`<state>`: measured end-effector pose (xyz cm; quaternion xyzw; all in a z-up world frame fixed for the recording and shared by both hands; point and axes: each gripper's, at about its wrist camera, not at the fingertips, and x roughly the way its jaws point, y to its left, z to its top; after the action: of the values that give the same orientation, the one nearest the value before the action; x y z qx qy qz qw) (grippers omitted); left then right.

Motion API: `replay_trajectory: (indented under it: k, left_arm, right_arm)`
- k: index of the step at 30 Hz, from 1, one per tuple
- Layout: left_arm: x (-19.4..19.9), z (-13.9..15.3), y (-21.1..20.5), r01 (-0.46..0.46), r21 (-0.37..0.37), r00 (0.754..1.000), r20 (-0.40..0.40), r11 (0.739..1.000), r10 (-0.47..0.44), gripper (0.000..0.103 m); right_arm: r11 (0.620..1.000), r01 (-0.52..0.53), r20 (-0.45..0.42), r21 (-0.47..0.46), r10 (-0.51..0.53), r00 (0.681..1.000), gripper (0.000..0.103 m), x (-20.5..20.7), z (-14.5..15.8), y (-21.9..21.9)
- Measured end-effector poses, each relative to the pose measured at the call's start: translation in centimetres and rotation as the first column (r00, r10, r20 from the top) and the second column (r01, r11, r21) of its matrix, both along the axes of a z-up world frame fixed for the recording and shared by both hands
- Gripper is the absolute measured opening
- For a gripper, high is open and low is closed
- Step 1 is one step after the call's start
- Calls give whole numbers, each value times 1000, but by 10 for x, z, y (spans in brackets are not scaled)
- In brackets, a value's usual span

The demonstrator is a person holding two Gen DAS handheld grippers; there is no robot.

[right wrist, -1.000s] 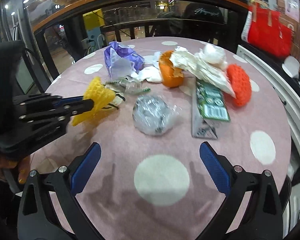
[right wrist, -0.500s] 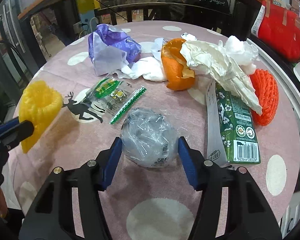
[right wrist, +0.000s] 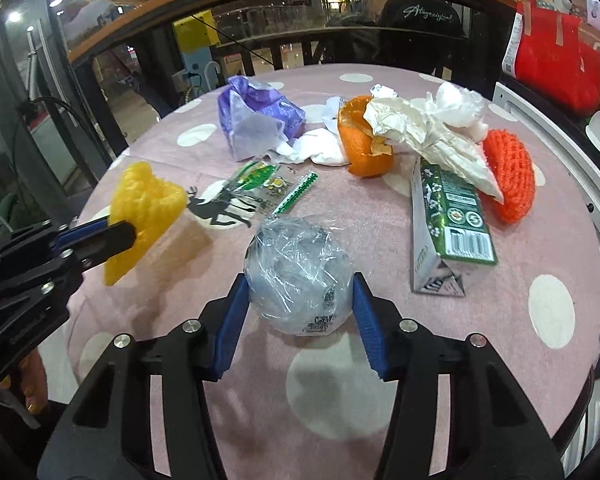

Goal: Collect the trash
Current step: 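Carry the clear plastic ball with the right tool over the black bin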

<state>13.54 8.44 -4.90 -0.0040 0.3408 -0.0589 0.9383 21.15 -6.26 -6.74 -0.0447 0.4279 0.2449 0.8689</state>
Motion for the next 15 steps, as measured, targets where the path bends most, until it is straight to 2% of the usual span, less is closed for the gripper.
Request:
replay_trajectory:
  k: [8, 15]
  left_arm:
    - [-19, 17, -37, 103, -6, 993, 57, 995, -103, 12]
    - [-29, 25, -84, 224, -2, 971, 80, 975, -223, 12]
  right_arm:
    - [999, 7, 56, 41, -9, 998, 52, -44, 25, -36]
    - [993, 112, 66, 47, -115, 991, 52, -63, 31, -91]
